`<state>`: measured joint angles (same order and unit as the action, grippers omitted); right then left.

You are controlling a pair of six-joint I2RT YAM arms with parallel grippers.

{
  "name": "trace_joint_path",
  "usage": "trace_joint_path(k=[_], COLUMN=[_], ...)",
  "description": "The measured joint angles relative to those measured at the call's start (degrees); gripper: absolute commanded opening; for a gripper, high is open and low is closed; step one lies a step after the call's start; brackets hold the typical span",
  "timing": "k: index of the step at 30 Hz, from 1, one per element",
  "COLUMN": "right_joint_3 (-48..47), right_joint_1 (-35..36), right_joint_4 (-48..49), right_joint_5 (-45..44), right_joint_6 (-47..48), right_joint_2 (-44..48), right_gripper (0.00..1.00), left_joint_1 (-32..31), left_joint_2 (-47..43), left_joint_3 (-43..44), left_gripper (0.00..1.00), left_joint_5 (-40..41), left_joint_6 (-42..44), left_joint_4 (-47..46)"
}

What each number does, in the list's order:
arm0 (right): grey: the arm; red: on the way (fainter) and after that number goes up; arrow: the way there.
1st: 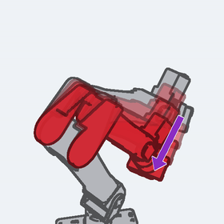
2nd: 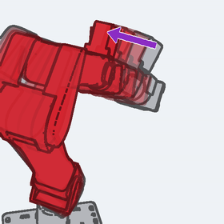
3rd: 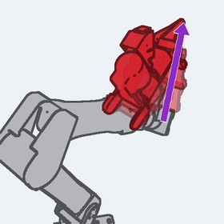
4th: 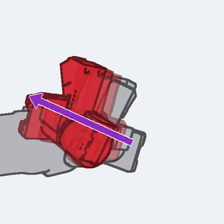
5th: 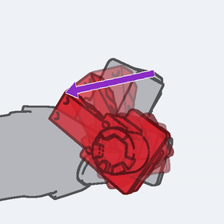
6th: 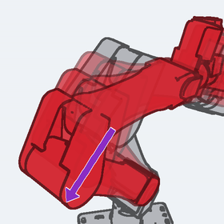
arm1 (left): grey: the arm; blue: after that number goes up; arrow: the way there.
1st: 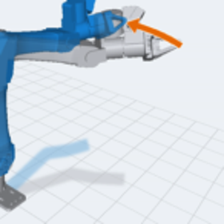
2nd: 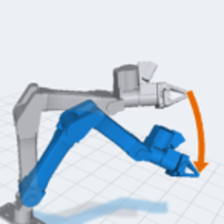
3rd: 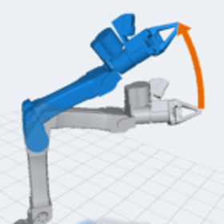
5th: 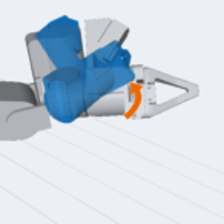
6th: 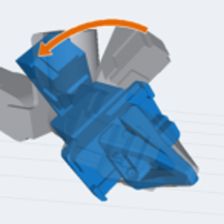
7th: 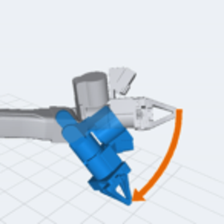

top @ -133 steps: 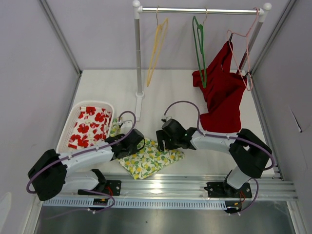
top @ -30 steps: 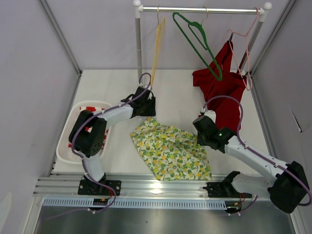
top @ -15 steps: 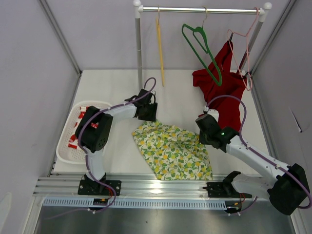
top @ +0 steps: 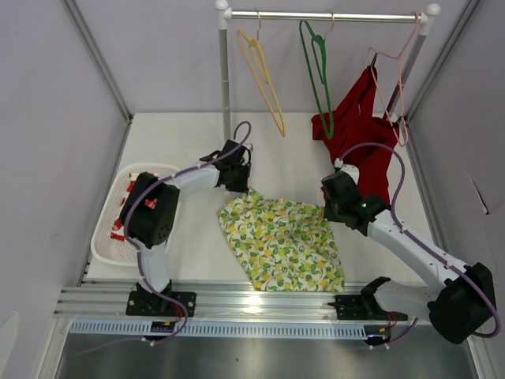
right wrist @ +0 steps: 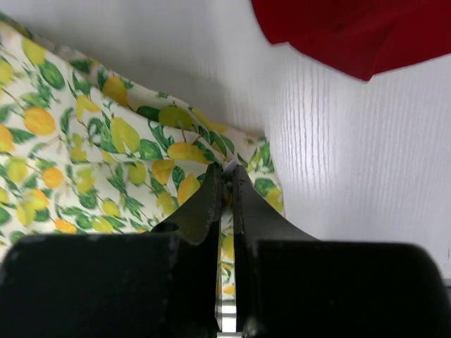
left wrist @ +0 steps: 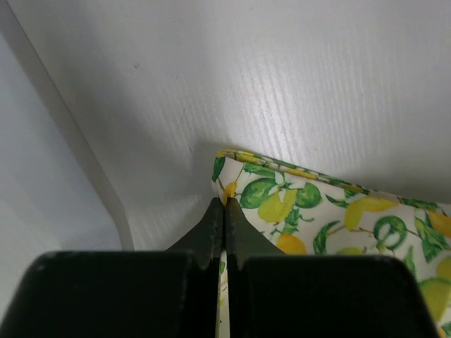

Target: Place the skirt on the hanger

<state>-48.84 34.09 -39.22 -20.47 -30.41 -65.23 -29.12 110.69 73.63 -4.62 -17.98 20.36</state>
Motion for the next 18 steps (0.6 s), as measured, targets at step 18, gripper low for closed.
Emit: trace_joint_path(k=[18], right_joint_3=[-23.74], right_joint_1=[-17.57], right_joint_4=[3.65], right_joint_5=[9.68], right_joint_6=[3.80], right_joint_2=[-6.27], right_gripper=[0.00], left_joint_1=[4.90], left_joint_2=[-29.83], left_joint_3=[-0.74], left_gripper=[0.00], left_joint_5=[-0.81], left_joint_6=[-6.62], left_joint_4=[-15.32])
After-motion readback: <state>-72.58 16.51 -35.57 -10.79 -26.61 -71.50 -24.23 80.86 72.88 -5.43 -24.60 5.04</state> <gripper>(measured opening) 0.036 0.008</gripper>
